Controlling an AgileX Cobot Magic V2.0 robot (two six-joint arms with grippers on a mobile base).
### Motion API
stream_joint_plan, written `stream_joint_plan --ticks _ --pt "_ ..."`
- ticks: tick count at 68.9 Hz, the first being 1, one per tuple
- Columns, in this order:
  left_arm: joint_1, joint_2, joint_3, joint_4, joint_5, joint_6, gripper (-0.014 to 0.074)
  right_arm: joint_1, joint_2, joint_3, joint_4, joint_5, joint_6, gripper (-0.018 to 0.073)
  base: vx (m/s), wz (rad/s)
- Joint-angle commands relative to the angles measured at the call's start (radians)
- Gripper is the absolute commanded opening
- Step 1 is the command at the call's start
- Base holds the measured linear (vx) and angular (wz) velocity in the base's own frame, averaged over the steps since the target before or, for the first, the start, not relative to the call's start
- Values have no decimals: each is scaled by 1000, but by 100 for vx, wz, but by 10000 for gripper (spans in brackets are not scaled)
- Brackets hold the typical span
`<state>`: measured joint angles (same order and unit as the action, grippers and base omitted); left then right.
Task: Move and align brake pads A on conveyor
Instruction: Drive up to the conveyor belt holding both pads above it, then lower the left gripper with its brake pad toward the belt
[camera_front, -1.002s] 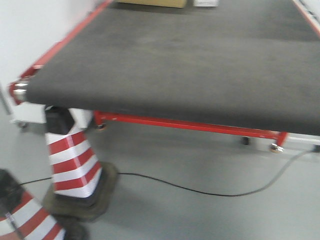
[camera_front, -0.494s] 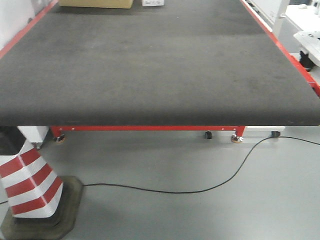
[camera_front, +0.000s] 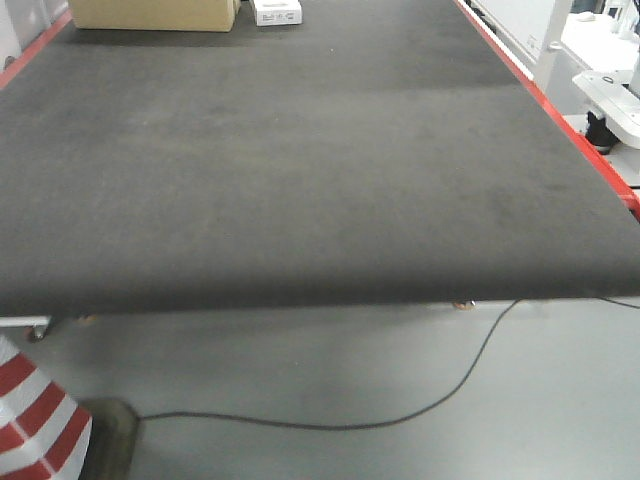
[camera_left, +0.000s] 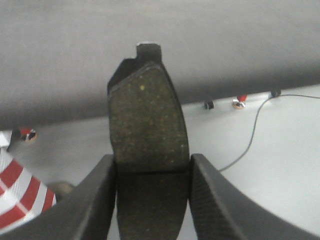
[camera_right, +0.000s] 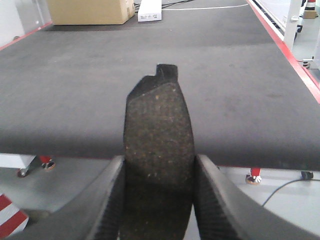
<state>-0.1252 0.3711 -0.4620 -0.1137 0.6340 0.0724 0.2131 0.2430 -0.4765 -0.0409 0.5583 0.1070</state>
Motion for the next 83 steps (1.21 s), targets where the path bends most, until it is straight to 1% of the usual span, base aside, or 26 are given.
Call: stream_joint_plan --ticks 1,45,83 --pt "-5 10 -29 -12 -92 -4 -6 -4 12 -29 -7 -95 -6 -11 38 -1" --pt "-5 10 -29 -12 -93 -4 -6 -4 12 -29 -8 -95 -6 -11 39 3" --pt "-5 10 -29 -12 -93 -4 -6 -4 12 -29 -7 -94 -6 -11 30 1"
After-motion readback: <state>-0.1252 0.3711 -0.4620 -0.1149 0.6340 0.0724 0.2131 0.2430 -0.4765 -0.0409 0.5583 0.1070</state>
